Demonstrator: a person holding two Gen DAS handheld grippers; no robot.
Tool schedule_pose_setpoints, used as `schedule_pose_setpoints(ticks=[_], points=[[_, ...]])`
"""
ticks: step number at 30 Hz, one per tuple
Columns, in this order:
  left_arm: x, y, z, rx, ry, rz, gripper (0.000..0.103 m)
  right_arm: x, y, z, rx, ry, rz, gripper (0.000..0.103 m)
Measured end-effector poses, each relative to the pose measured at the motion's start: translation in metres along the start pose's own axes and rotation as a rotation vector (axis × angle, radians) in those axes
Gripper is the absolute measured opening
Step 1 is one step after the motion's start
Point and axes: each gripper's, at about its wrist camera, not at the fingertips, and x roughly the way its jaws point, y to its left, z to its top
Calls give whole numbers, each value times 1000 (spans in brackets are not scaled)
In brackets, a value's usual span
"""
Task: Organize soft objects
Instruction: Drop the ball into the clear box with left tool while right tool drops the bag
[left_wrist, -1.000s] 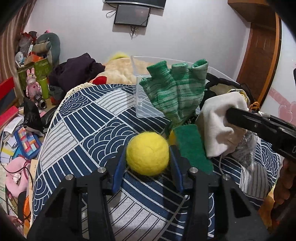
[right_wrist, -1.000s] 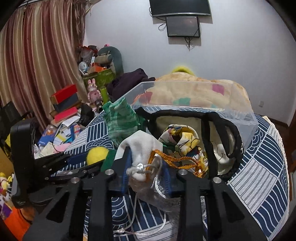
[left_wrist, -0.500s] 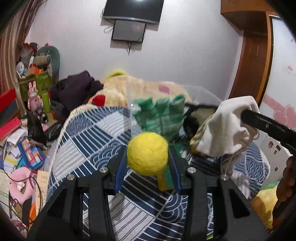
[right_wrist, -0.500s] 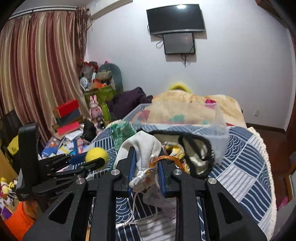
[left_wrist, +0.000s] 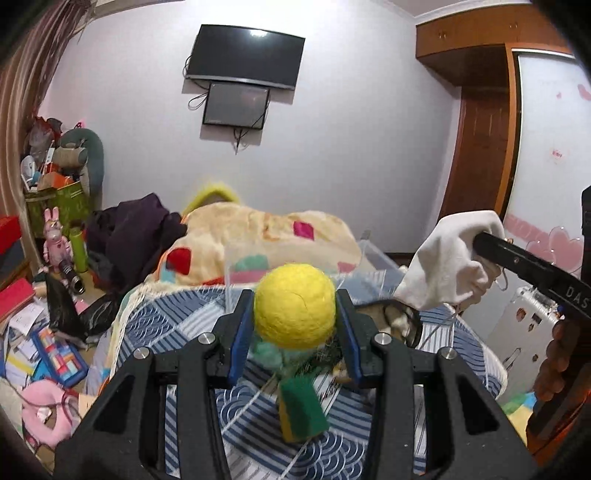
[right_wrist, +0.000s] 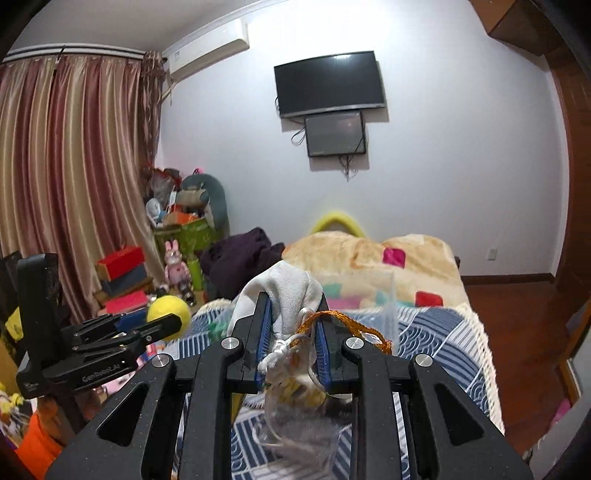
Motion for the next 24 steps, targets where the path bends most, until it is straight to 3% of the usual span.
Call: schedule_pose_setpoints(ticks=[5,14,20,24], points=[[21,3,23,17,2,-18,43,9,-4,15,-4,-28,-22,20],[85,21,48,-3,106,-42,43,49,-10,33,-34,-19,-95,20],[131,22,43,26,225,-36,43,86,-16,27,-65,66,-129,20],[159,22,38,35,307,-37,43,120,-23,11,-77,190,-129,20]])
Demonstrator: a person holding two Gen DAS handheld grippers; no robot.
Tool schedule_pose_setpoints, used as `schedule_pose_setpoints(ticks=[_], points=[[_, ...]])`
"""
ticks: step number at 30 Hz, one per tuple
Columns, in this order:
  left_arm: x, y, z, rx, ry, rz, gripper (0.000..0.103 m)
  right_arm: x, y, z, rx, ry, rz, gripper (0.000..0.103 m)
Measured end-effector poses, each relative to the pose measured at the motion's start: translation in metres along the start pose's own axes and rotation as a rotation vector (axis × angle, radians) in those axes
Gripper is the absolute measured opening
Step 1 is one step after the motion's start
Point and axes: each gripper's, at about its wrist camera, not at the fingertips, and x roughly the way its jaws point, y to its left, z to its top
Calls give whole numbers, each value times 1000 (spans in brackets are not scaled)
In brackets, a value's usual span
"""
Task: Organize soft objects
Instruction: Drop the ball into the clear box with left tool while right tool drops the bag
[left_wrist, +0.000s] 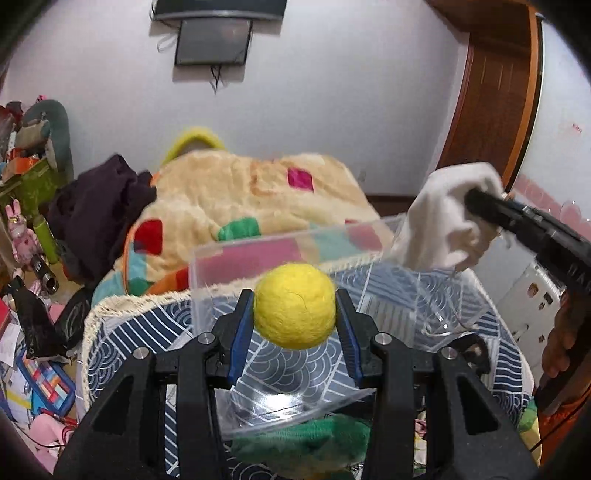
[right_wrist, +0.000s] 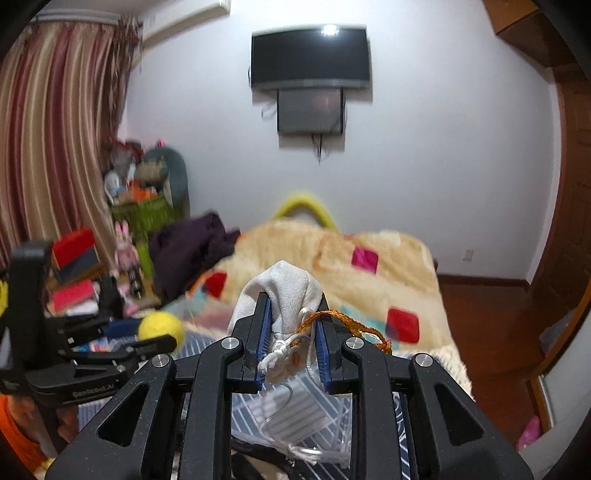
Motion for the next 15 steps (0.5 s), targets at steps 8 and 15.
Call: schedule_pose_setpoints(ticks=[8,15], points=[[36,-1,1,16,127,-18,43,42,-3,-16,-41,213,34,20],[40,-4,0,39,152,3,49,40,-3,-17,-75,260,48,23]])
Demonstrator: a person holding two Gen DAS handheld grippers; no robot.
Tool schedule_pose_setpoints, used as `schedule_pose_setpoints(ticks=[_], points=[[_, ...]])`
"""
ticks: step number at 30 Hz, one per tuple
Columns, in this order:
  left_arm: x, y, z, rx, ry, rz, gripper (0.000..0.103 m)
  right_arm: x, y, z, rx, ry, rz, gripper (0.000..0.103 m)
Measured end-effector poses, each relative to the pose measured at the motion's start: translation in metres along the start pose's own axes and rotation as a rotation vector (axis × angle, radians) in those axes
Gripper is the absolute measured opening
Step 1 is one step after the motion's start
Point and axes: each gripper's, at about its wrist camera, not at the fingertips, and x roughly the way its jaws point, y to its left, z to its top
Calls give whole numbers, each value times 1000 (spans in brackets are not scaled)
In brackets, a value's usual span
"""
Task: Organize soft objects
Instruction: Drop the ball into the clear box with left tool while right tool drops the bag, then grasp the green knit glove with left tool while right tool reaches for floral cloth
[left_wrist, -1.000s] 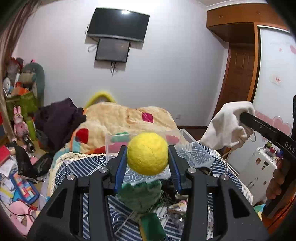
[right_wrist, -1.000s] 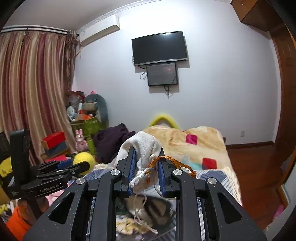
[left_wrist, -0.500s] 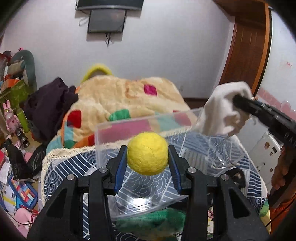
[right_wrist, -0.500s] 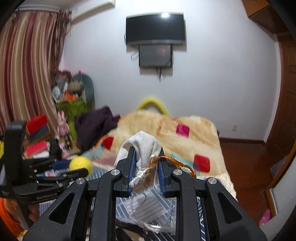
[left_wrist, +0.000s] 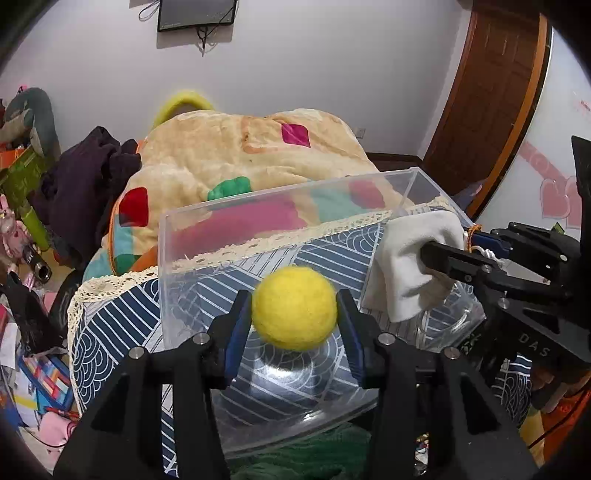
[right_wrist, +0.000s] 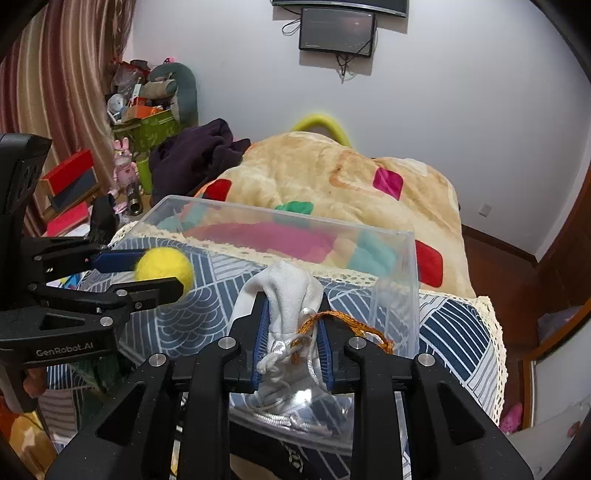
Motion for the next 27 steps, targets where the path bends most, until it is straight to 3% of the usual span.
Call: schedule_pose_setpoints(ticks=[3,5,10,14,18,21,27], points=[[-9,-2,-1,2,-23,-6,60,-7,-2,0,0,-6,12,34],[-18,-4,-1,6,-48,-4,63,-14,-1,2,-2,-29,11,46],[-44,-8,-3,6,-103,-9,67,-37,-2,4,5,-94,17,53],[-70,-15,-9,26,-169,18,74,-59,-2,2,33,-161,29,70],[-92,-22,-19,46,-226,42,86,-81,3,-4,36,-220,30,71],[-107,-26,-31,41,-260,53,94,-93,6,-15,34,-256,27,80],[-117,-24,-59,16,-276,66,98,-100,13,-42,36,-261,25,81]])
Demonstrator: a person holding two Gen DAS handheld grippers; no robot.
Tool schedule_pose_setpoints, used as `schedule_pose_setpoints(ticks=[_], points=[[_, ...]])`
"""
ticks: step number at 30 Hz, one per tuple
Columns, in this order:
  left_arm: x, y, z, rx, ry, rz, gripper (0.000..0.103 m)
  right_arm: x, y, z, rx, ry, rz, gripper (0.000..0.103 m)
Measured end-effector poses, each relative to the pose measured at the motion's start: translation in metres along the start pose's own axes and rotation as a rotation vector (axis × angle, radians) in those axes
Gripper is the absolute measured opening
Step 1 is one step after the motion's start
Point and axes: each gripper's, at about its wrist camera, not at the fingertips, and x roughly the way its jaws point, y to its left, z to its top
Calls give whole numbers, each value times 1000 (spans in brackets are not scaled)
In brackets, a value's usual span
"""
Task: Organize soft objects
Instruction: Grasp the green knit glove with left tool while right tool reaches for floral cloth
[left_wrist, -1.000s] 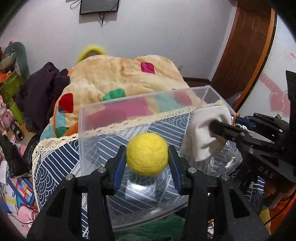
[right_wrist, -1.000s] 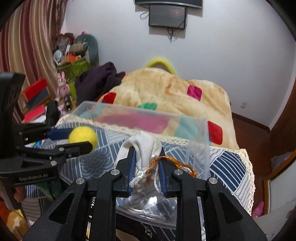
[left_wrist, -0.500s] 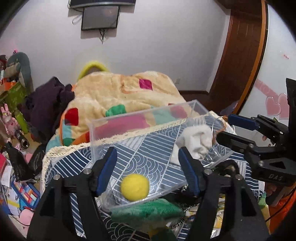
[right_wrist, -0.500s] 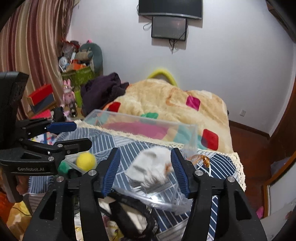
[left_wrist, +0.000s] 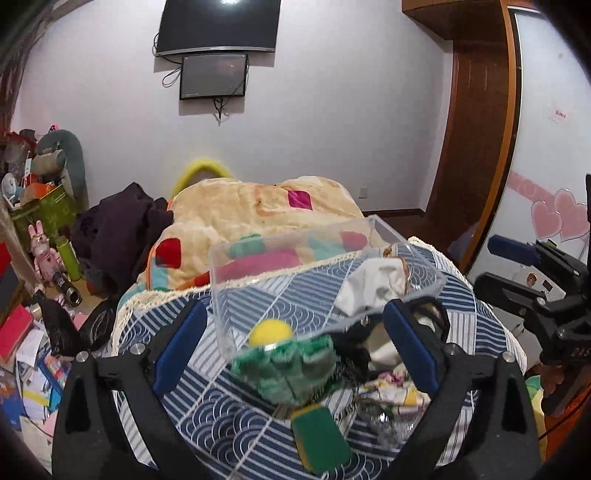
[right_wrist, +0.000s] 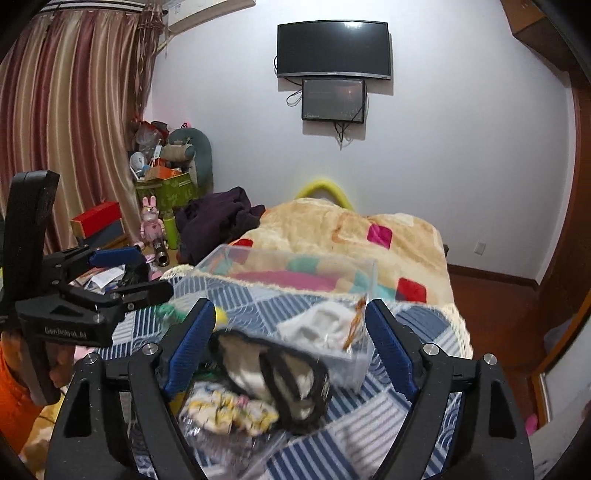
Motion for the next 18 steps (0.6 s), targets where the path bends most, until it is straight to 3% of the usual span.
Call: schedule_pose_setpoints(ticks=[3,12,18], points=[[0,4,-16,-17,20,8,98,-1,1,-17,9,13,-9,81],[33,15,-56,-99,128,-4,98,19,16,-57,66,110,78,81],[56,16,-63,-119,130,23,97,40,30,-62,57,163,130,63]])
